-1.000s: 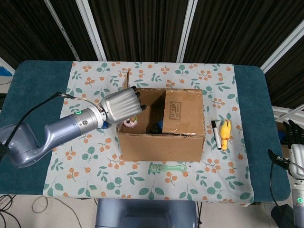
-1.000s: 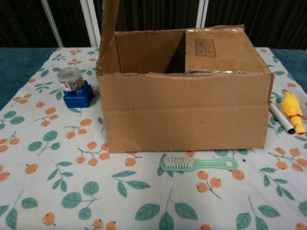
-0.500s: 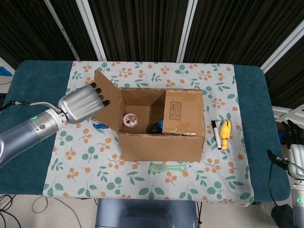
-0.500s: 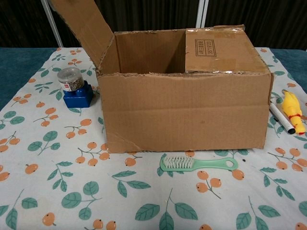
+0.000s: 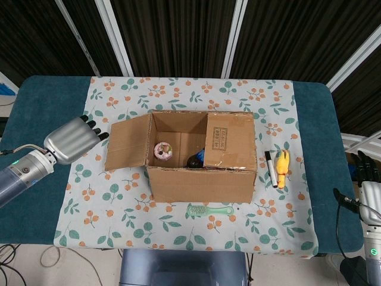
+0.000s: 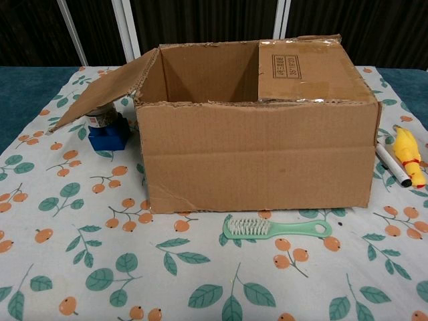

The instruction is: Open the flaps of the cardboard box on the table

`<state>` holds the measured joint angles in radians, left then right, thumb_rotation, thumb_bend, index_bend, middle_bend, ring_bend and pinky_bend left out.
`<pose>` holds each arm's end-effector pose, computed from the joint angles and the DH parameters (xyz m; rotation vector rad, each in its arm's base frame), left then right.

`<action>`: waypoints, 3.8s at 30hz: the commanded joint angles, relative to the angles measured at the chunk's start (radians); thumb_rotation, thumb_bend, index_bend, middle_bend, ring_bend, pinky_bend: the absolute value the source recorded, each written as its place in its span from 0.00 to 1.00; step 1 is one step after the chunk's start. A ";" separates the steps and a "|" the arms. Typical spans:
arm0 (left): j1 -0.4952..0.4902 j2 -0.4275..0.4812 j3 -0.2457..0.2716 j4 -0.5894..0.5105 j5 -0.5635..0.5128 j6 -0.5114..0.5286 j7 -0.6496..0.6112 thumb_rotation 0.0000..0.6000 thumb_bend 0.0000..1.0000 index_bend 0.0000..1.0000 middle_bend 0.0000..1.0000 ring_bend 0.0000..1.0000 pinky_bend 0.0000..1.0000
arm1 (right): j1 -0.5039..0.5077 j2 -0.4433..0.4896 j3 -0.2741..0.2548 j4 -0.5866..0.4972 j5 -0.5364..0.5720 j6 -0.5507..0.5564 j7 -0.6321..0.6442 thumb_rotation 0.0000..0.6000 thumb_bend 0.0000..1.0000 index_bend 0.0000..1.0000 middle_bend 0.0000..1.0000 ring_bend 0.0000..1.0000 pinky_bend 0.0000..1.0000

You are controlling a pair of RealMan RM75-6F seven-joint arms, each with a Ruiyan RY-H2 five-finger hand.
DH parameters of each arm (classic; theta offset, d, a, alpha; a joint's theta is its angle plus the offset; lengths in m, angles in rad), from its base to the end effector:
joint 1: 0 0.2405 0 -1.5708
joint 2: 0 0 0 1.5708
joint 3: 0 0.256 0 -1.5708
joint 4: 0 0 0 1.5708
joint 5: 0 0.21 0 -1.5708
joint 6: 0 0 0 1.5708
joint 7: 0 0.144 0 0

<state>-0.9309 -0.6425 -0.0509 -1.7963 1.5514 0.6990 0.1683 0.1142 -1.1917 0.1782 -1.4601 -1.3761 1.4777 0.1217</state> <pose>-0.1266 0.3516 0.2053 -2.1893 -0.2125 -0.4750 -0.3344 -0.2168 0.1776 1.1825 -0.8812 0.9929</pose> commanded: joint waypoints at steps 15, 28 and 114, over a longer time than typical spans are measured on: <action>0.514 -0.479 0.041 0.084 -0.215 0.690 0.115 1.00 0.26 0.00 0.01 0.02 0.12 | 0.013 0.023 0.026 -0.020 0.012 0.004 -0.045 1.00 0.36 0.01 0.00 0.00 0.22; 0.613 -0.639 0.000 0.234 -0.210 0.792 -0.036 1.00 0.26 0.00 0.00 0.00 0.10 | 0.186 0.228 0.098 -0.183 -0.009 -0.211 -0.155 1.00 0.71 0.08 0.00 0.00 0.22; 0.642 -0.615 -0.075 0.231 -0.194 0.645 -0.180 1.00 0.26 0.00 0.00 0.00 0.10 | 1.066 -0.006 -0.043 0.045 -0.080 -0.945 -0.460 1.00 1.00 0.53 0.25 0.19 0.24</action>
<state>-0.2891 -1.2579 -0.1263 -1.5657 1.3575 1.3438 -0.0114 1.1792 -1.2012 0.1348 -1.4117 -1.4560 0.5303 -0.3354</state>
